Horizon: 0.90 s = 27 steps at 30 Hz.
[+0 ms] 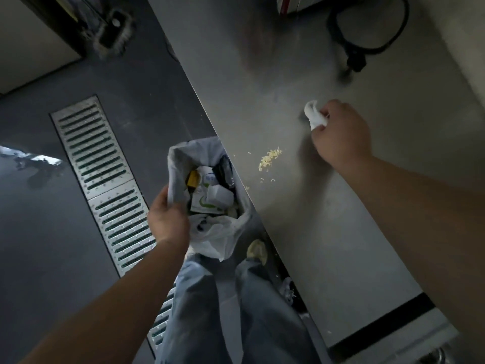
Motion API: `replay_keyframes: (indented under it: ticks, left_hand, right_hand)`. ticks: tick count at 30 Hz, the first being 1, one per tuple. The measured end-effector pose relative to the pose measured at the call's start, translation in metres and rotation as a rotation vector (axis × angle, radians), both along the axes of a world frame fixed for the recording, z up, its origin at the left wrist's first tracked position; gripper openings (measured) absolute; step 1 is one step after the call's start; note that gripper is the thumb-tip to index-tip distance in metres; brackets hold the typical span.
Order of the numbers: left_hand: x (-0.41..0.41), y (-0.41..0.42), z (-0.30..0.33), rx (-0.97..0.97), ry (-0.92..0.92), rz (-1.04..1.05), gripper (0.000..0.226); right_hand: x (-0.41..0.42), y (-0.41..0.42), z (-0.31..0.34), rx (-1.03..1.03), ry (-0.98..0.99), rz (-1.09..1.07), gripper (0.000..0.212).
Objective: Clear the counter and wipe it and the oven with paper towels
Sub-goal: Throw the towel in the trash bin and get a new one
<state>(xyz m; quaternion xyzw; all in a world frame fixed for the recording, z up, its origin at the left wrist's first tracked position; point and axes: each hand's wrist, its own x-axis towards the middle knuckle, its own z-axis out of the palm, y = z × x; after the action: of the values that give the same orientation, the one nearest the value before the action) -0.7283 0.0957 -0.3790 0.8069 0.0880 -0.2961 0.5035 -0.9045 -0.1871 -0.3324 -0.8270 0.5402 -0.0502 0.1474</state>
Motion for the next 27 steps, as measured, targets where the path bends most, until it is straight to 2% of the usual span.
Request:
replay_keyframes:
  ticks: [3, 16, 21, 27]
  left_hand:
    - [-0.004, -0.004, -0.013, 0.01, 0.01, -0.004, 0.036]
    - [0.007, -0.017, -0.027, 0.073, -0.079, -0.143, 0.052]
    - [0.006, -0.022, -0.03, 0.063, -0.091, -0.174, 0.059]
    - [0.0, -0.025, -0.026, 0.093, -0.121, -0.234, 0.059]
  right_hand:
    - [0.006, 0.009, -0.005, -0.039, -0.007, -0.04, 0.026]
    - [0.019, 0.023, -0.015, -0.126, -0.042, -0.143, 0.03]
    - [0.029, 0.04, -0.015, -0.149, -0.081, -0.107, 0.031]
    - [0.055, 0.091, -0.019, -0.127, -0.157, -0.017, 0.037]
